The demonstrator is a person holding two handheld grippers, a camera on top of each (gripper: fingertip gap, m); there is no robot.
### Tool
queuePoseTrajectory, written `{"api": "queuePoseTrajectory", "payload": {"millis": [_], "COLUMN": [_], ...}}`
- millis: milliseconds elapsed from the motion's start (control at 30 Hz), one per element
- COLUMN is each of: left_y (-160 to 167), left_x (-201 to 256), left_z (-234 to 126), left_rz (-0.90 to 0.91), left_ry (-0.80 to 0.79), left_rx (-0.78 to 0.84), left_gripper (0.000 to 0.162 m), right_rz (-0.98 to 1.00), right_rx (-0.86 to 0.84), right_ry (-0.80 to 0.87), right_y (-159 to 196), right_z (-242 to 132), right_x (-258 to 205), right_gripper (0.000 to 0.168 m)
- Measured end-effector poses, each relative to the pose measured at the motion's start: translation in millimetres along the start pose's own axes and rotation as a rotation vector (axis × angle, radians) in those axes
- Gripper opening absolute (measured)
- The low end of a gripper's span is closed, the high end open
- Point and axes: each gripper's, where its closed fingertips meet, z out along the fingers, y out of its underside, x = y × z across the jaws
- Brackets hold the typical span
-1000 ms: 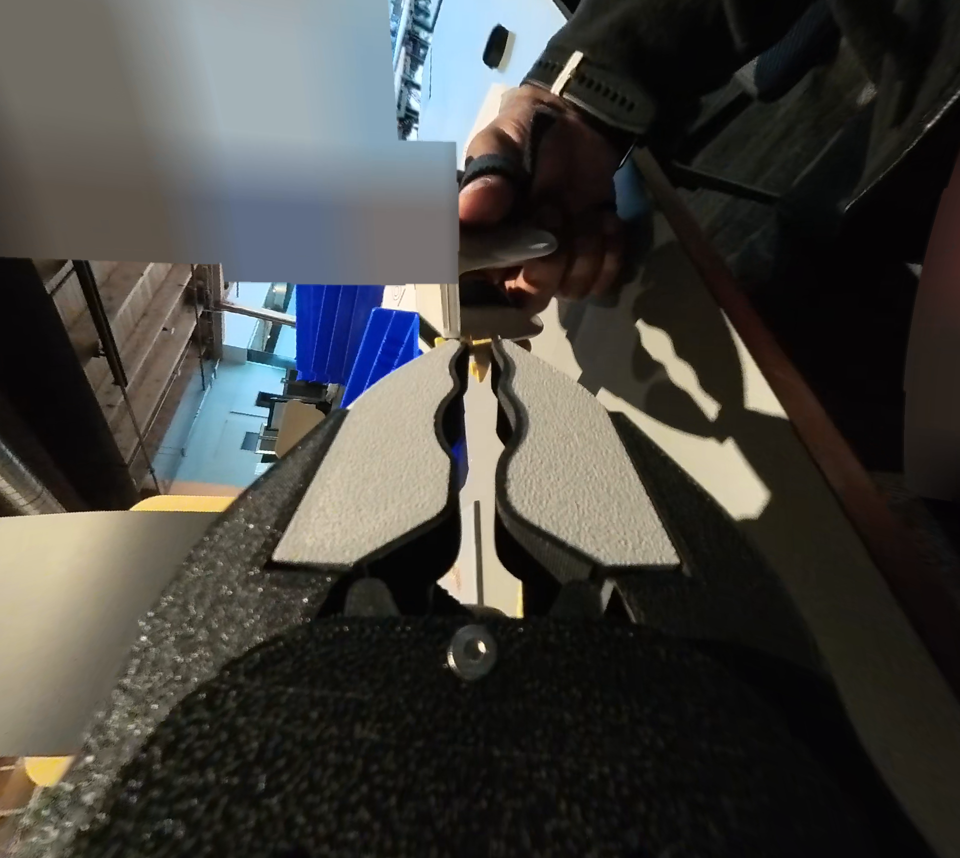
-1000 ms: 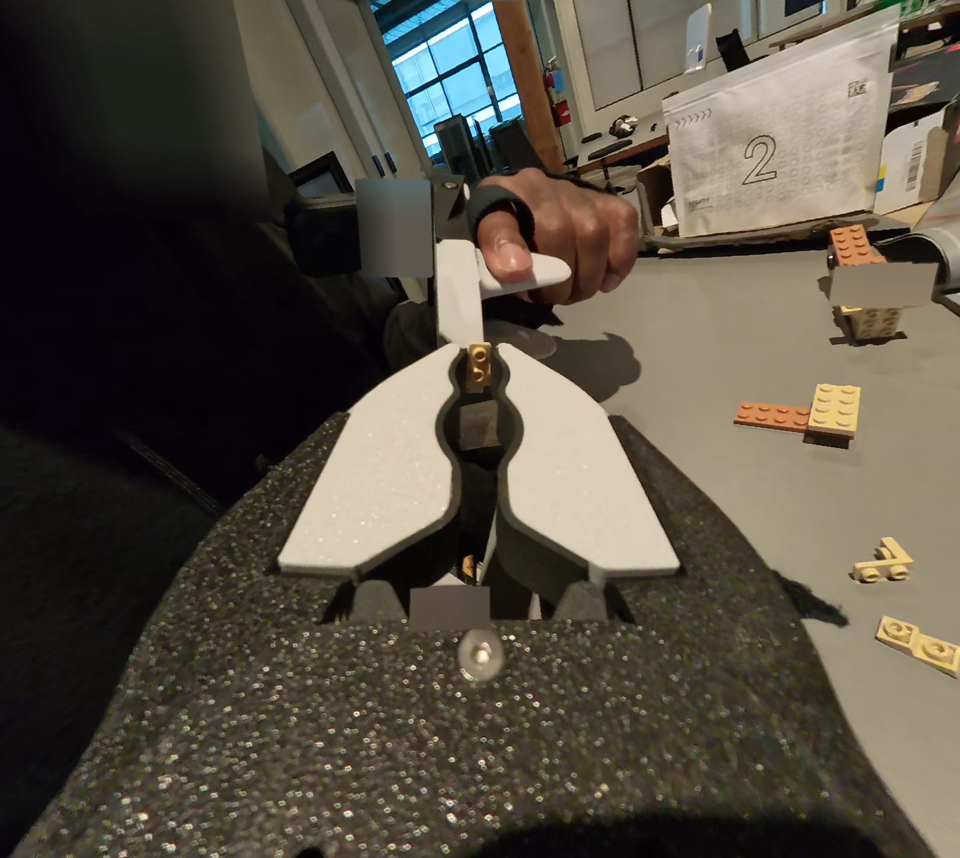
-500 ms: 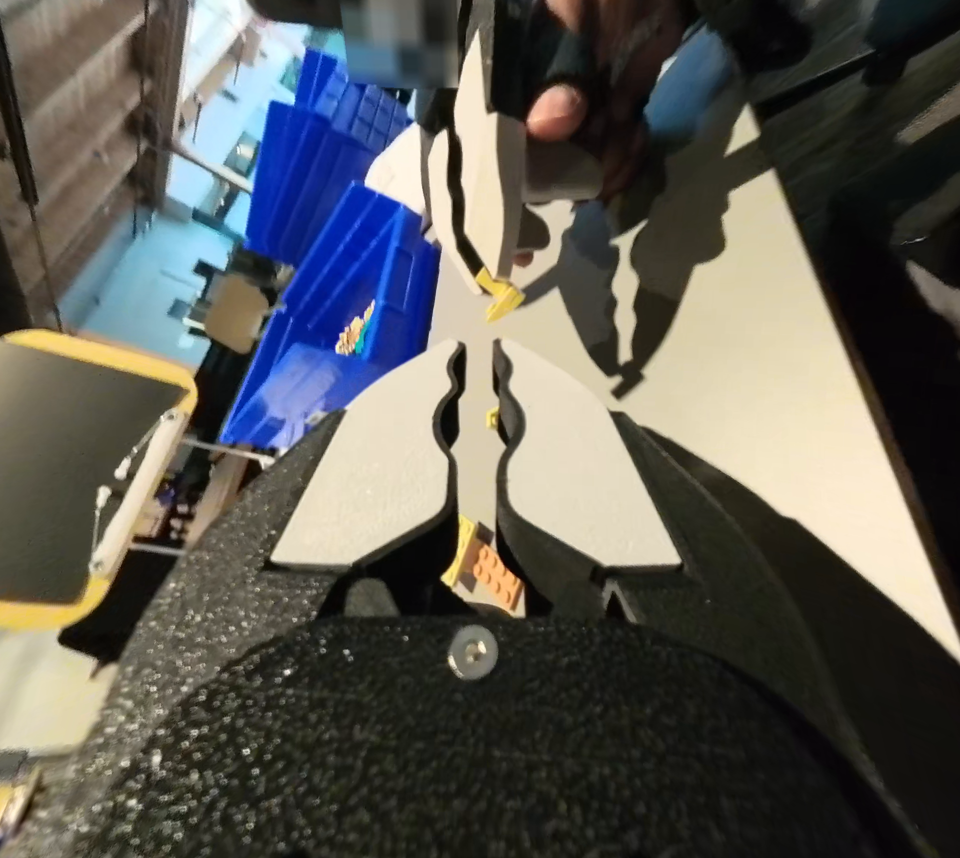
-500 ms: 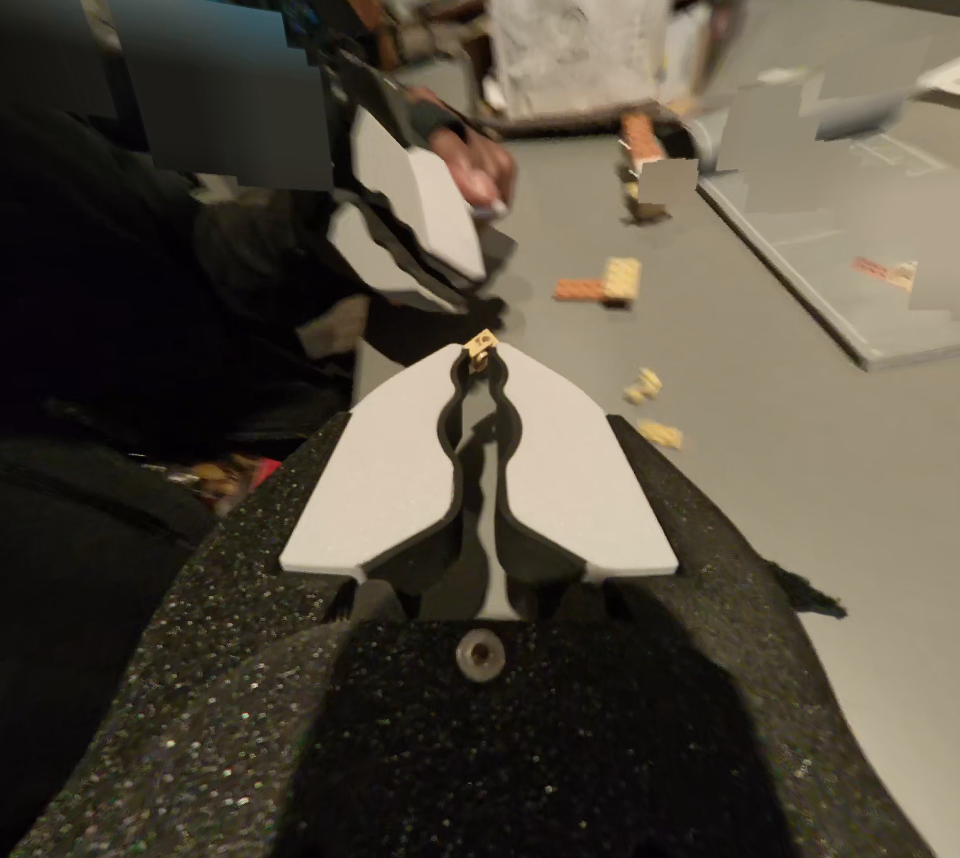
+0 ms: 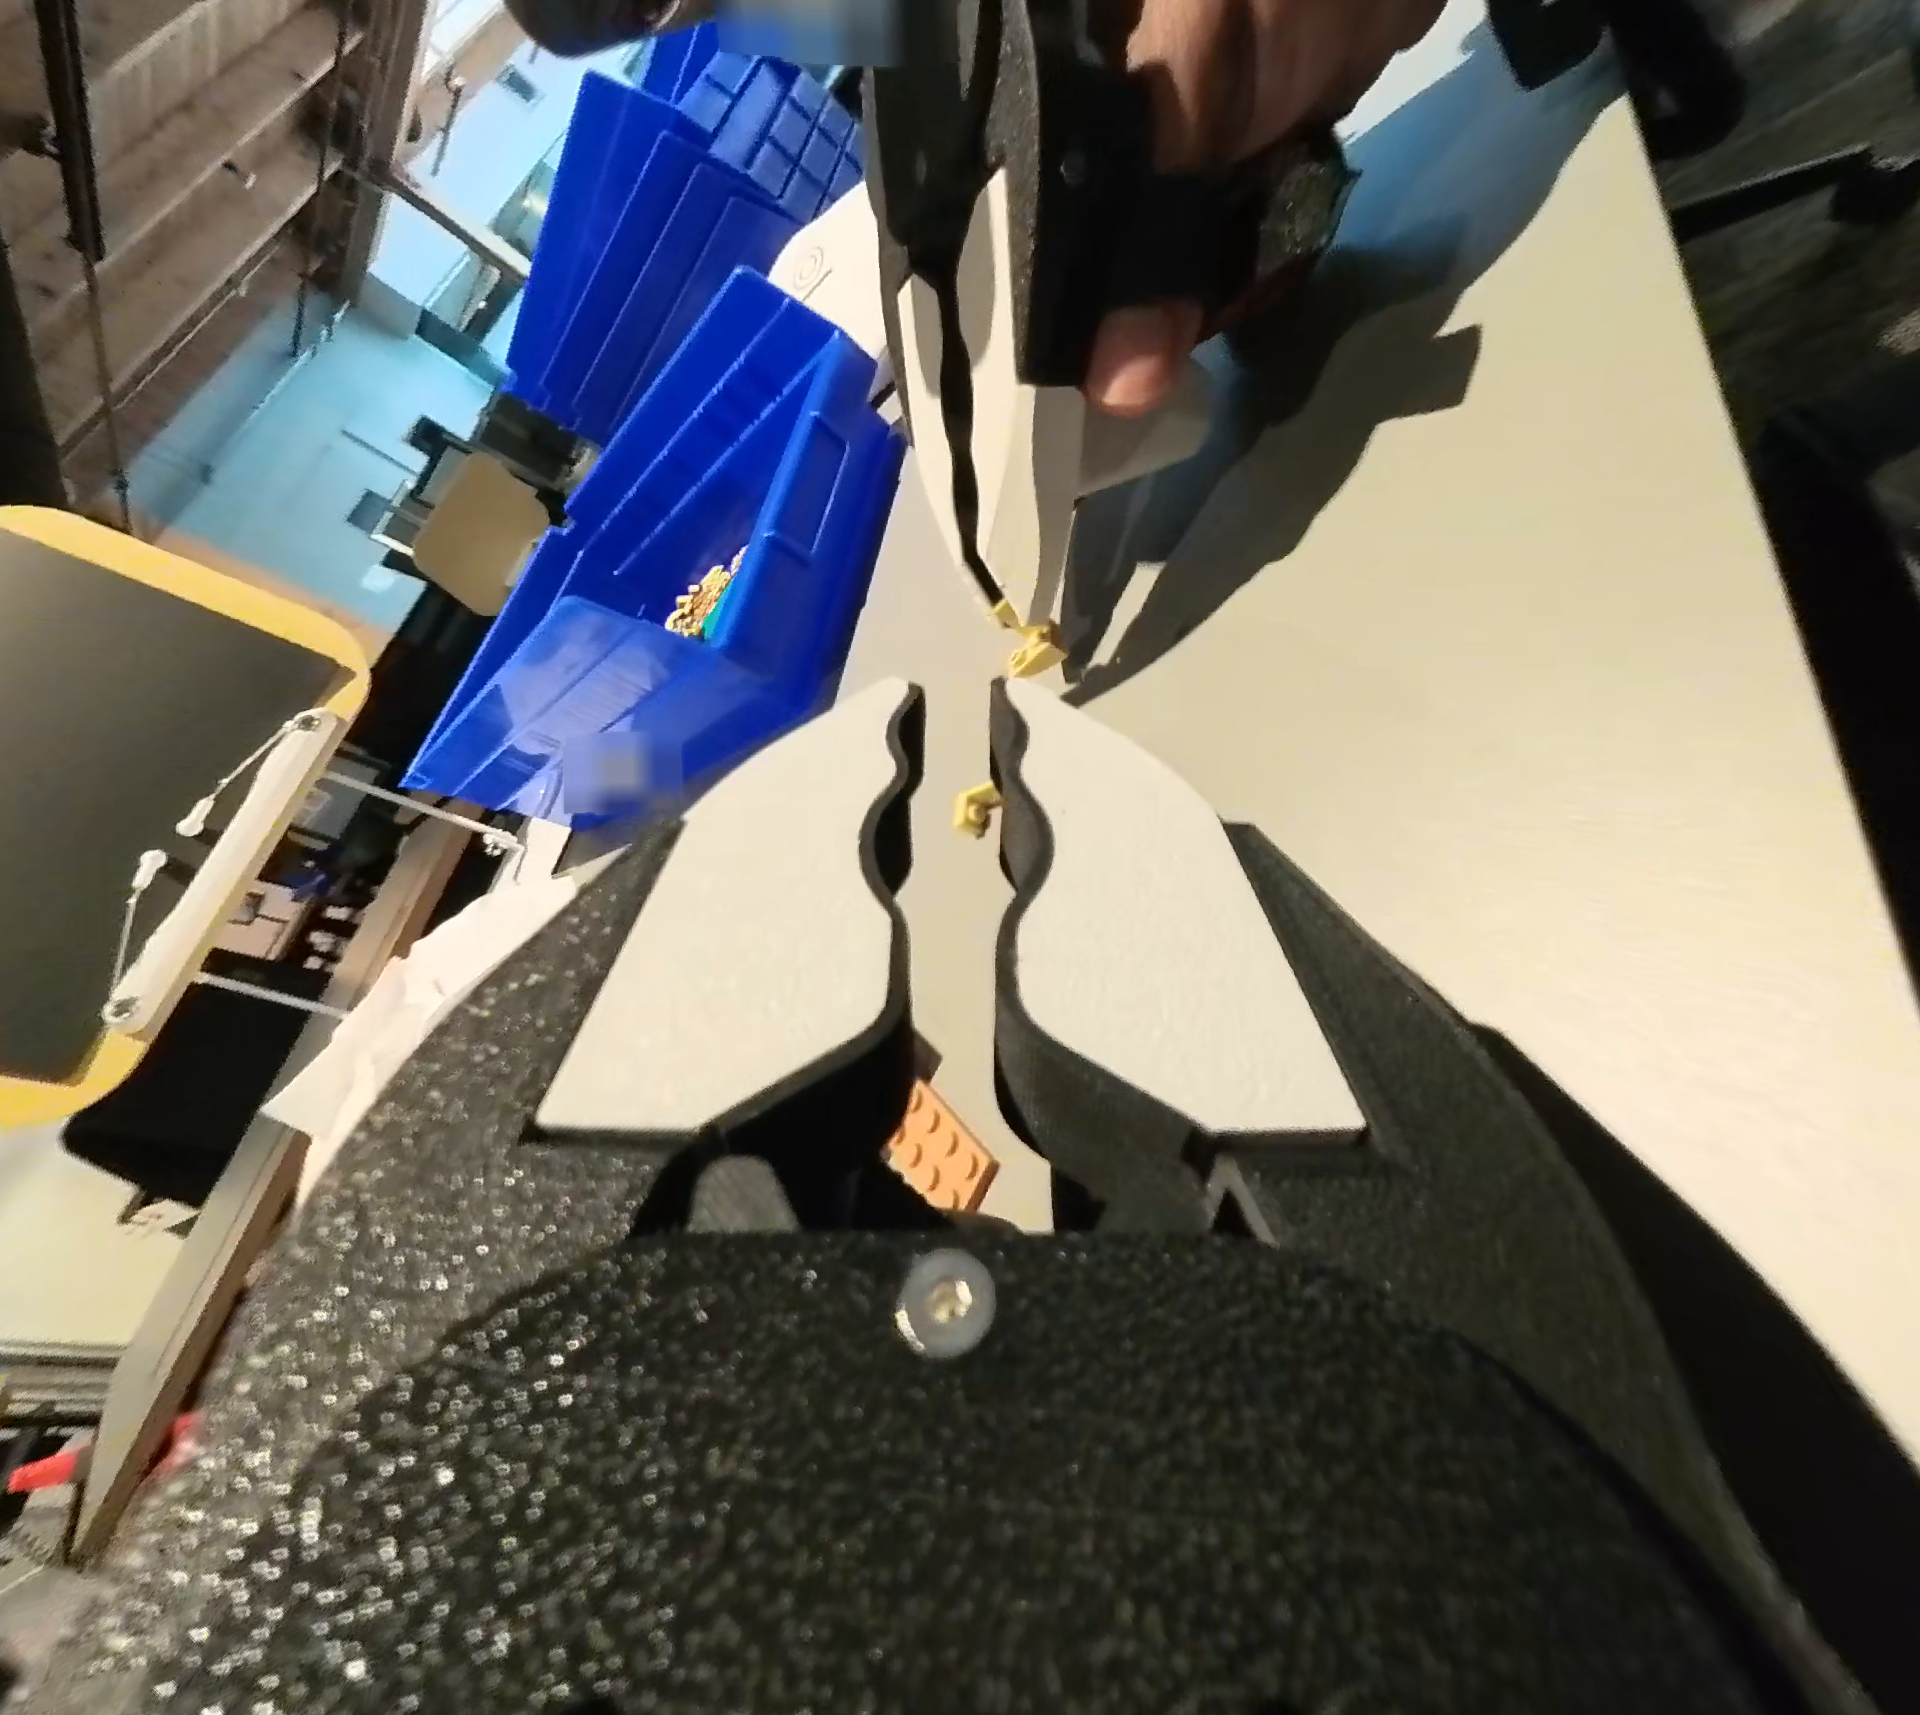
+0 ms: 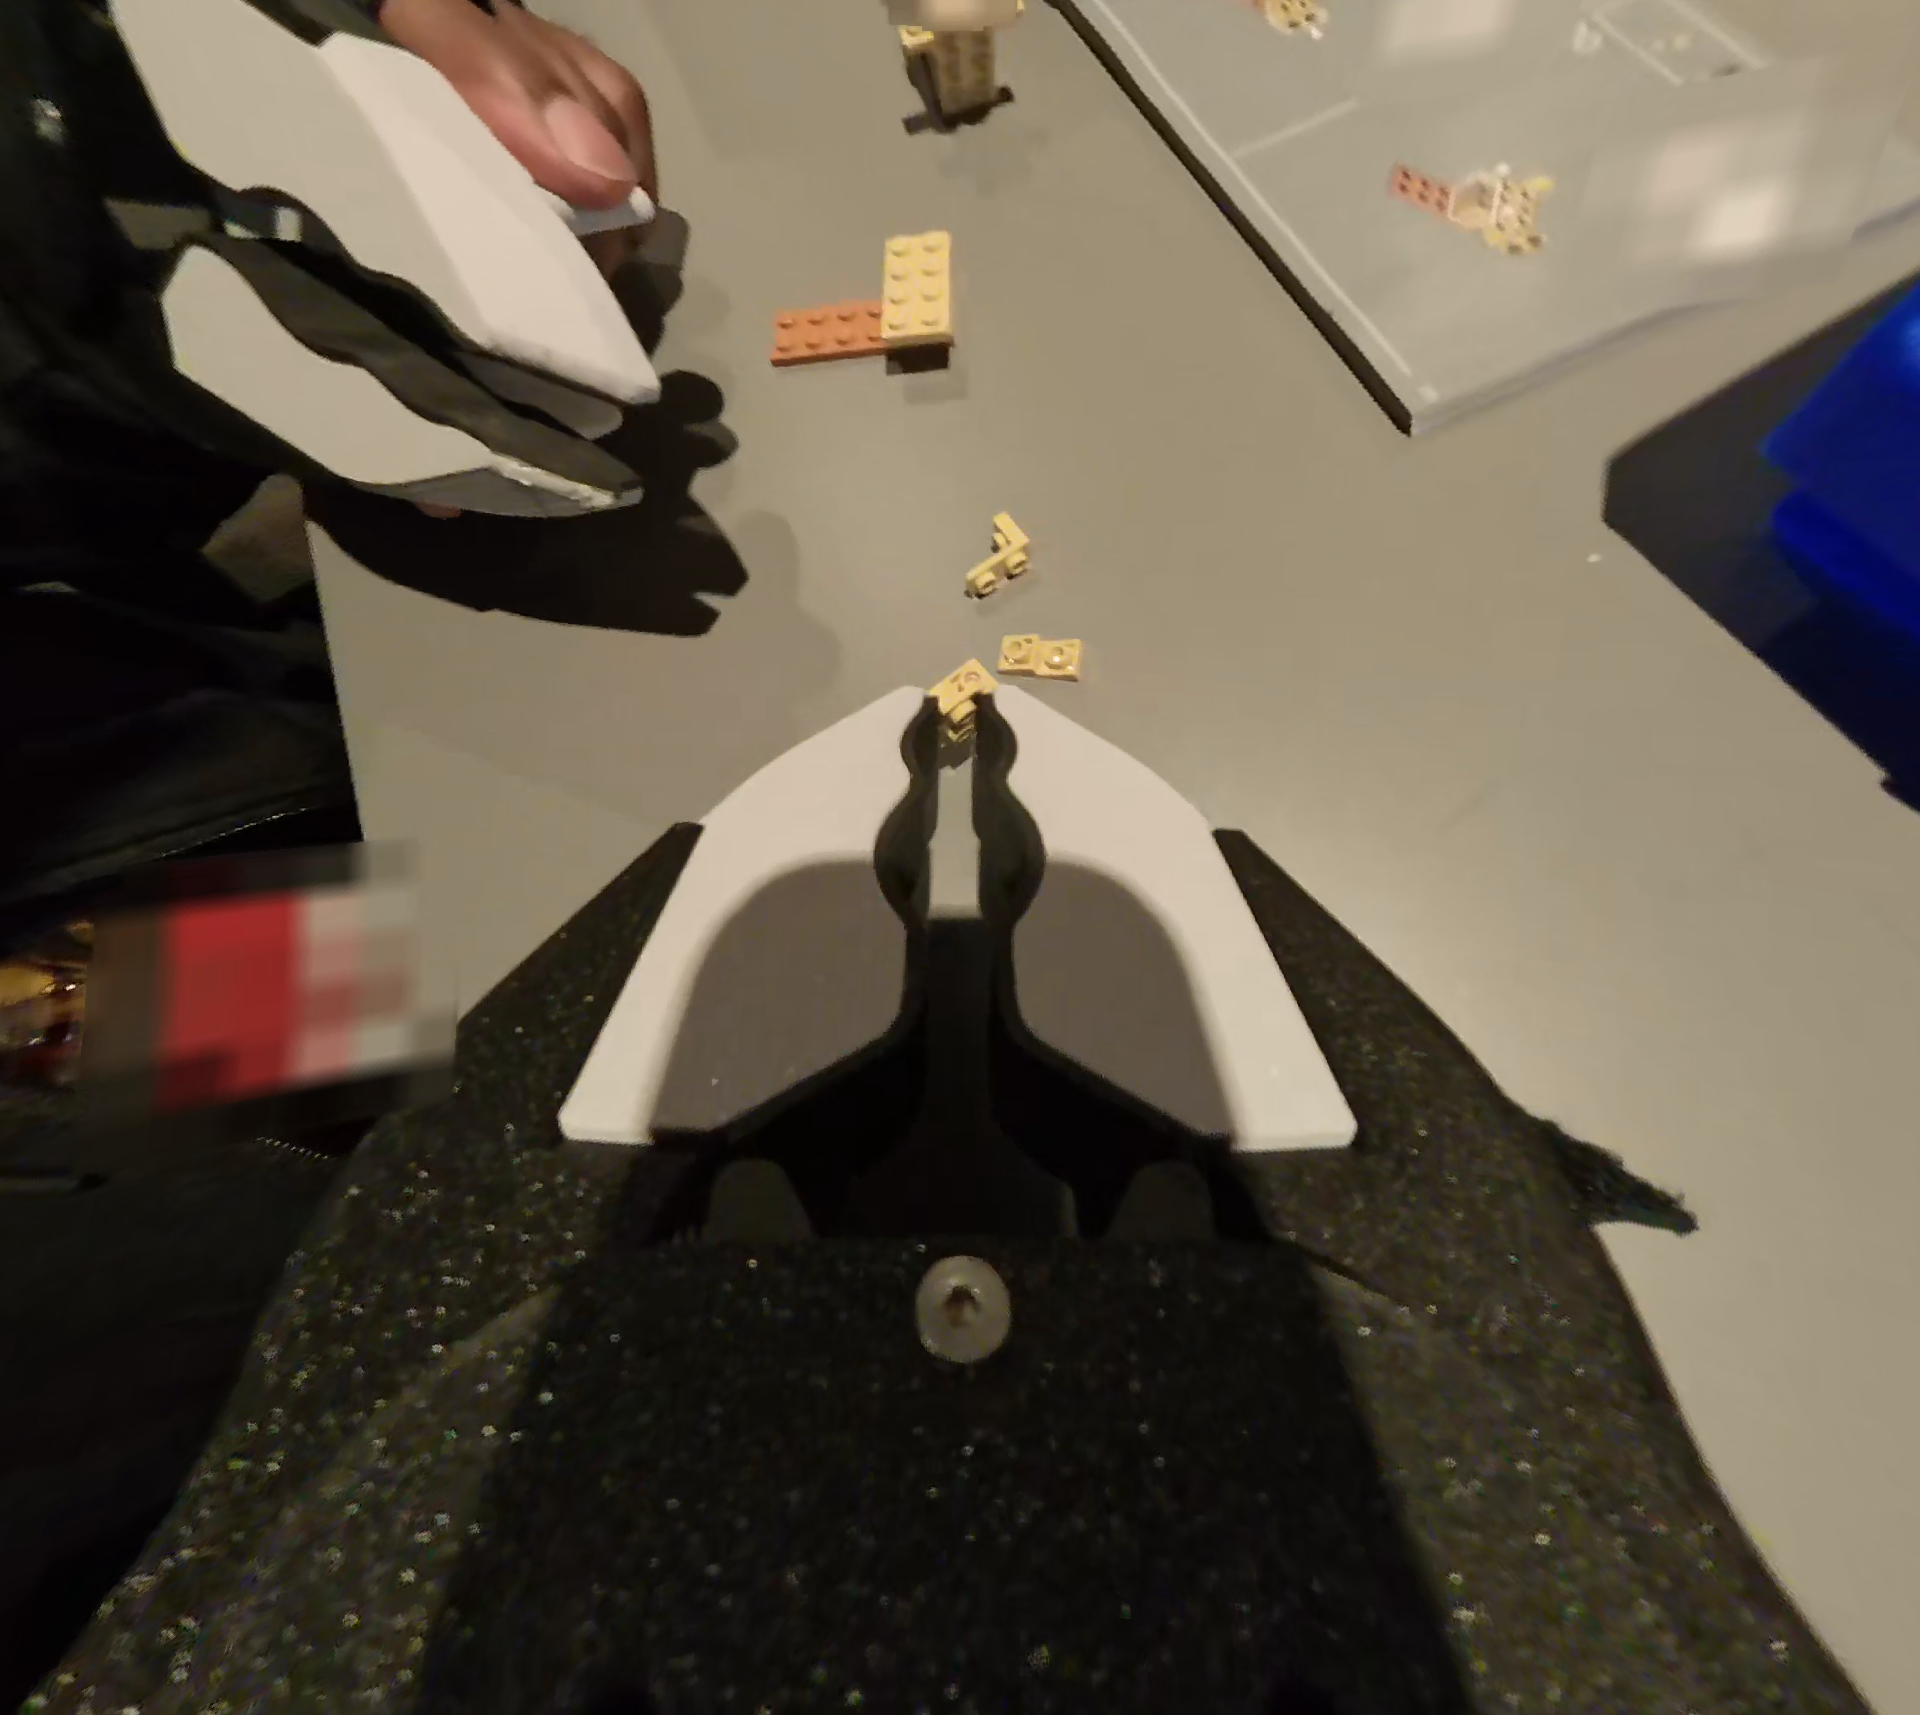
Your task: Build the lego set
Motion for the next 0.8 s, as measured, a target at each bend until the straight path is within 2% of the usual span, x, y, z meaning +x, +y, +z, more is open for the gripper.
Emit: {"api": "queuePoseTrajectory", "payload": {"millis": [233,367,533,800], "left_y": [0,0,-1,0], "left_x": [-3,-5,-8,-10], "left_z": [-1,-3,-5,-4], "left_rz": [0.009,0.005,-0.004,-0.011], "left_ry": [-0.027,-0.042,-0.057,-0.063], "left_rx": [-0.002,0.002,0.009,0.006], "left_gripper": [0.011,0.011,0.011,0.011], "right_rz": [-0.005,-0.008,0.026,0.201], "right_rx": [-0.096,-0.088,0.029,0.288], "right_ry": [0.061,0.060,-0.003,-0.032], "right_y": [10,9,-1,-24], "right_z": [8,7,-5,-34], "right_x": [4,4,0,21], "right_gripper": [0.007,0.008,0.020,0.019]}}
